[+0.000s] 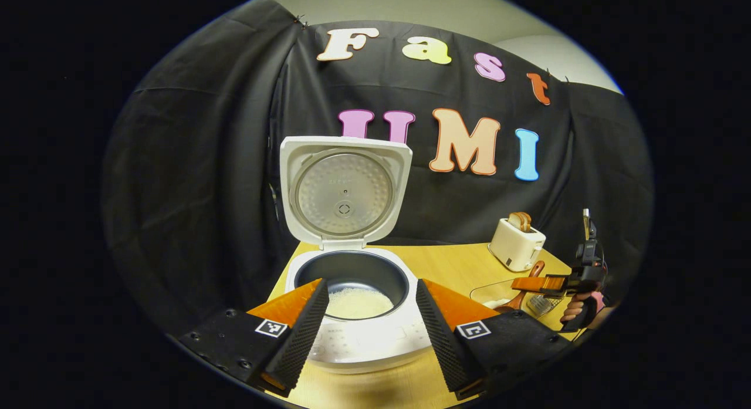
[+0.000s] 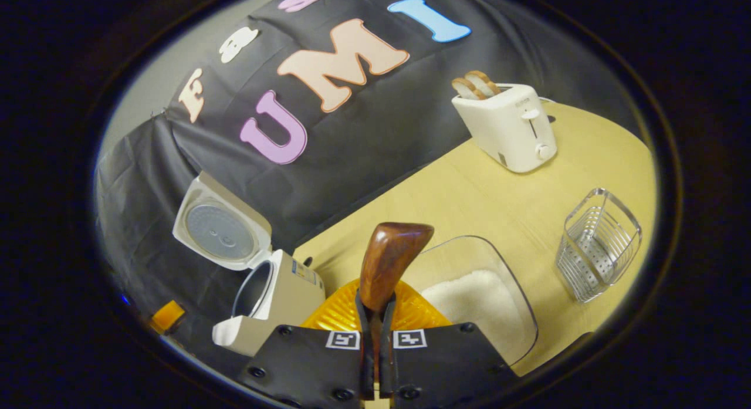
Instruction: Close the left gripper, press the button to open the rice cooker; take a wooden spoon from the chopstick holder with the right hand, scoop a spoonful of rice and pour it into the rice cooker, then put the wooden spoon back into the chopstick holder.
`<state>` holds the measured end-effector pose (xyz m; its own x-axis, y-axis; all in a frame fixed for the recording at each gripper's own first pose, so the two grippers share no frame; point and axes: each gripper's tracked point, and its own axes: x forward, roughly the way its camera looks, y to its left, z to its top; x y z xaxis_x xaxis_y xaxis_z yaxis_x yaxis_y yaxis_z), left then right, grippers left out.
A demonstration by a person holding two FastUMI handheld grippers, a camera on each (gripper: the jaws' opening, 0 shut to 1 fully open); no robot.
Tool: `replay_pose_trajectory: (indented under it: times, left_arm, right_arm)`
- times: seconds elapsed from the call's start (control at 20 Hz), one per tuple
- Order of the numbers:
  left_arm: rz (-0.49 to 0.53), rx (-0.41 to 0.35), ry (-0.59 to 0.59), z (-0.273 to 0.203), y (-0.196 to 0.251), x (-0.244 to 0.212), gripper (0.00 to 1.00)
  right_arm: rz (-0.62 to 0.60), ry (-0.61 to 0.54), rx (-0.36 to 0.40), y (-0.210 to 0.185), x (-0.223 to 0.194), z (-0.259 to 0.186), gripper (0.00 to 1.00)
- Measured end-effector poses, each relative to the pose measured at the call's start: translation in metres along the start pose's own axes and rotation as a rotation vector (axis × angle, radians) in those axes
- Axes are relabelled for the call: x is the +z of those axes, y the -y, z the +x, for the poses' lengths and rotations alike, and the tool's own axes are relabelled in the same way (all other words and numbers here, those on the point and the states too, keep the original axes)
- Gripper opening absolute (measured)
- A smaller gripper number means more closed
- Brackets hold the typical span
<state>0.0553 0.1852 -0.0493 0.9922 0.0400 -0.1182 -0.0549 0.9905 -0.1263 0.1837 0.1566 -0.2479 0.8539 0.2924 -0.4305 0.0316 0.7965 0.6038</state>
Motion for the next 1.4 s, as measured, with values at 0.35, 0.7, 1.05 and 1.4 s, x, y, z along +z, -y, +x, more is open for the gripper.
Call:
replay_pose_trajectory:
  times: [0.35,0.7,1.05,1.4]
  left_arm:
    - [-0.018,-0.015,0.01,-0.003,0.003,0.002,0.88]
    - [-0.036,-0.012,0.018,-0.012,-0.005,0.002,0.88]
    - [-0.073,0.033,0.026,-0.029,-0.03,-0.003,0.84]
    - [-0.098,0.09,0.035,-0.048,-0.055,-0.007,0.89]
  right_arm:
    - [0.137,0.014,0.084,-0.017,0.039,-0.027,0.07]
    - [0.246,0.027,0.216,-0.08,0.087,-0.045,0.05]
    - [0.271,0.048,0.339,-0.163,0.121,-0.039,0.06]
    - [0.156,0.042,0.392,-0.249,0.107,-0.002,0.06]
